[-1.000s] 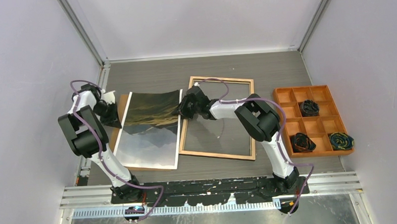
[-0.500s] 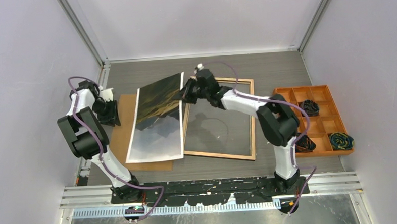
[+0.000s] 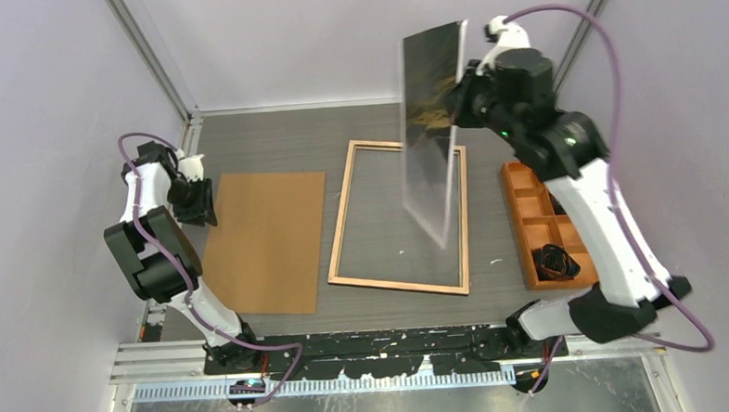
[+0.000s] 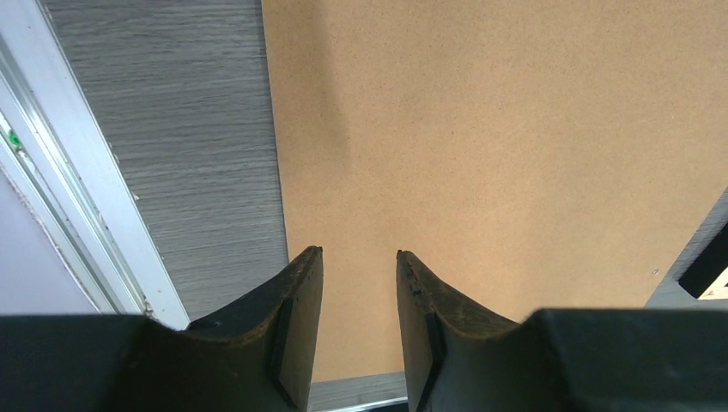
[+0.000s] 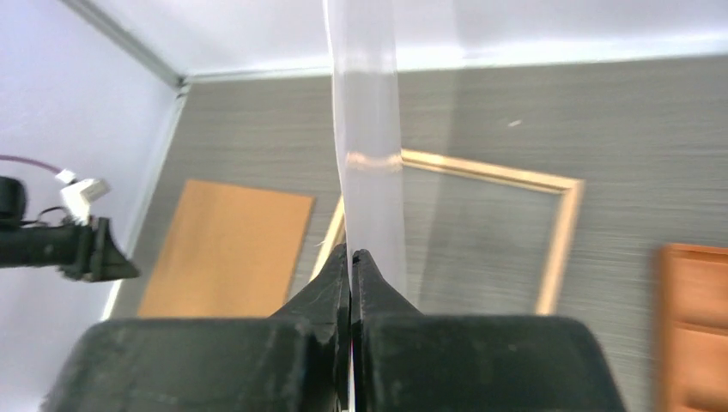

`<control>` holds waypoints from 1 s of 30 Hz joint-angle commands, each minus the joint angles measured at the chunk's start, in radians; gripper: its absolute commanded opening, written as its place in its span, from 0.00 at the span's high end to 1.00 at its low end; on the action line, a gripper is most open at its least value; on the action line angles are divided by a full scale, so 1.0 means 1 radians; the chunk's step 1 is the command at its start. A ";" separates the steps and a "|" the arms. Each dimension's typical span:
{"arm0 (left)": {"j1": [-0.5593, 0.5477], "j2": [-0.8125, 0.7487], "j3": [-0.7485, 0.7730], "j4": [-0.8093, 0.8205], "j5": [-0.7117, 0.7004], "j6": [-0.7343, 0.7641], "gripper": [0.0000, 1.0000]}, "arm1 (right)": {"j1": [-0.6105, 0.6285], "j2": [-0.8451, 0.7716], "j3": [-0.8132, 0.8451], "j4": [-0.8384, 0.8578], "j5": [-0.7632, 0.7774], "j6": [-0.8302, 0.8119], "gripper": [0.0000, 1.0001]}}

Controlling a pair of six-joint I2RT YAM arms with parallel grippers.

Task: Put the photo into the frame
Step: Pick up the photo at the center of the board, then turn over the photo from the photo frame.

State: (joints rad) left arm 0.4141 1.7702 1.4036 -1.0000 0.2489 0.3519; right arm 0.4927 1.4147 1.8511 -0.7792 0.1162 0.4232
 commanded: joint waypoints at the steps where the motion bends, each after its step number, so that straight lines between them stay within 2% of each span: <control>1: -0.003 -0.063 -0.004 -0.005 0.004 0.012 0.61 | 0.047 -0.053 0.128 -0.299 0.315 -0.217 0.99; 7: -0.002 -0.093 -0.029 -0.003 -0.010 0.020 0.61 | 0.204 0.145 0.223 -0.472 0.509 -0.210 0.99; 10: -0.002 -0.109 -0.047 0.003 -0.011 0.030 0.61 | 0.230 0.273 0.262 -0.521 0.520 -0.153 0.99; 12: -0.002 -0.120 -0.063 0.012 -0.013 0.035 0.61 | 0.233 0.343 0.280 -0.529 0.464 -0.100 0.99; 16: -0.002 -0.135 -0.083 0.027 -0.018 0.040 0.61 | 0.232 0.413 0.207 -0.398 0.308 0.060 0.99; 22: -0.002 -0.149 -0.097 0.035 -0.016 0.048 0.61 | 0.210 0.479 0.147 -0.267 0.233 0.318 0.99; 30: -0.001 -0.151 -0.102 0.031 -0.023 0.060 0.61 | 0.198 0.563 0.196 -0.247 0.295 0.581 0.99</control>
State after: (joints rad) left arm 0.4141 1.6619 1.3056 -0.9833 0.2310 0.3923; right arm 0.6941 1.9602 2.0132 -1.0836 0.3637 0.8165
